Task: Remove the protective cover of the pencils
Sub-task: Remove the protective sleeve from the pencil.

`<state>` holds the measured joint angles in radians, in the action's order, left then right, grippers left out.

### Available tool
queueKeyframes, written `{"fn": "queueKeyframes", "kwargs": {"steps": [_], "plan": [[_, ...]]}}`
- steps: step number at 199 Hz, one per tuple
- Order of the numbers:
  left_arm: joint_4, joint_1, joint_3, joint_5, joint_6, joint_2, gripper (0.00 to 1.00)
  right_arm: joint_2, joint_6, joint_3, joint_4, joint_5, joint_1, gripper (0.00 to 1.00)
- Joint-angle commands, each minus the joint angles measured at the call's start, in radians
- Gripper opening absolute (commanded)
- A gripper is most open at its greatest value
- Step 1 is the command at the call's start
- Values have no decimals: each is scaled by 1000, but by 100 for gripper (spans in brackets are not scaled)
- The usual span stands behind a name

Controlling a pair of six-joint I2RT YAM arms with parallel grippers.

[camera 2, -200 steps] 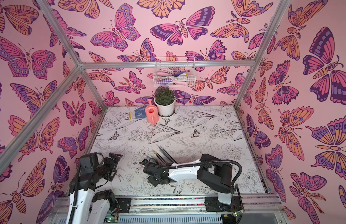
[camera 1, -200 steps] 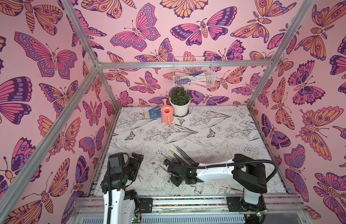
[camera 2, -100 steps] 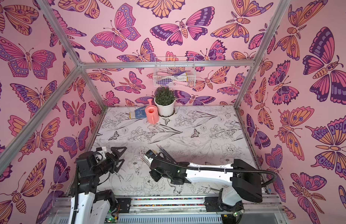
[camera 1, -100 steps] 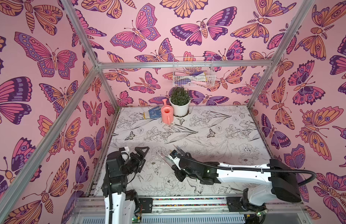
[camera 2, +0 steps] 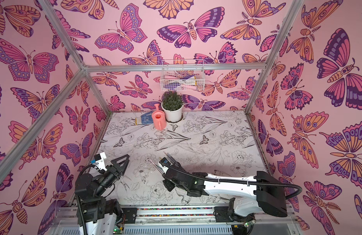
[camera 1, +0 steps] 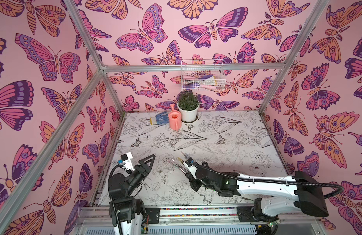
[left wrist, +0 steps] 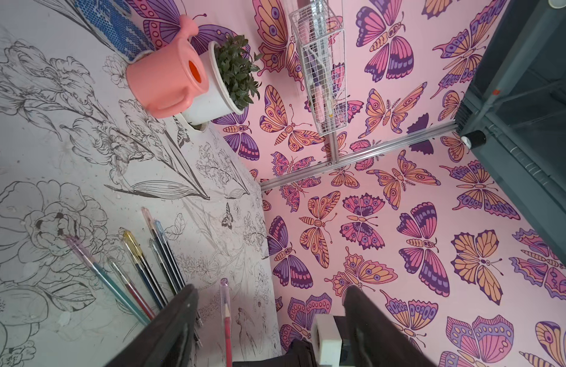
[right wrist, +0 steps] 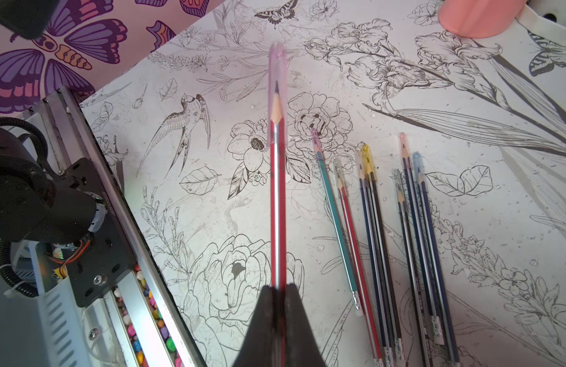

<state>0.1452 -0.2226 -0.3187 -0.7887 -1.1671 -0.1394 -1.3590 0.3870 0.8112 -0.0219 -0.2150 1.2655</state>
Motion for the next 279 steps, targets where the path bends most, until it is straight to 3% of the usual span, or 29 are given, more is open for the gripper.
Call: {"fn": "queueKeyframes", "kwargs": {"steps": [1, 13, 34, 54, 94, 121, 218, 279], "plan": [[-182, -6, 57, -58, -23, -57, 83, 1, -13, 7, 24, 37, -2, 0], [-231, -4, 53, -77, 14, -97, 93, -15, -7, 23, 30, 53, -2, 0], [-239, 19, 49, -51, 65, -121, 93, -48, 4, 63, 30, 66, -2, 0], [-251, 78, 66, 5, 83, -123, 85, -68, 11, 87, 38, 61, -2, 0], [-269, 285, 74, 129, 170, -179, 81, -91, 45, 109, 54, 40, -2, 0], [-276, 363, 75, 182, 209, -250, 74, -61, 93, 73, 91, 9, -2, 0], [-356, 433, 75, 196, 229, -366, 42, -42, 121, 42, 146, 12, -2, 0], [-373, 443, 73, 204, 228, -393, 41, -57, 114, 52, 145, 54, -2, 0]]}}
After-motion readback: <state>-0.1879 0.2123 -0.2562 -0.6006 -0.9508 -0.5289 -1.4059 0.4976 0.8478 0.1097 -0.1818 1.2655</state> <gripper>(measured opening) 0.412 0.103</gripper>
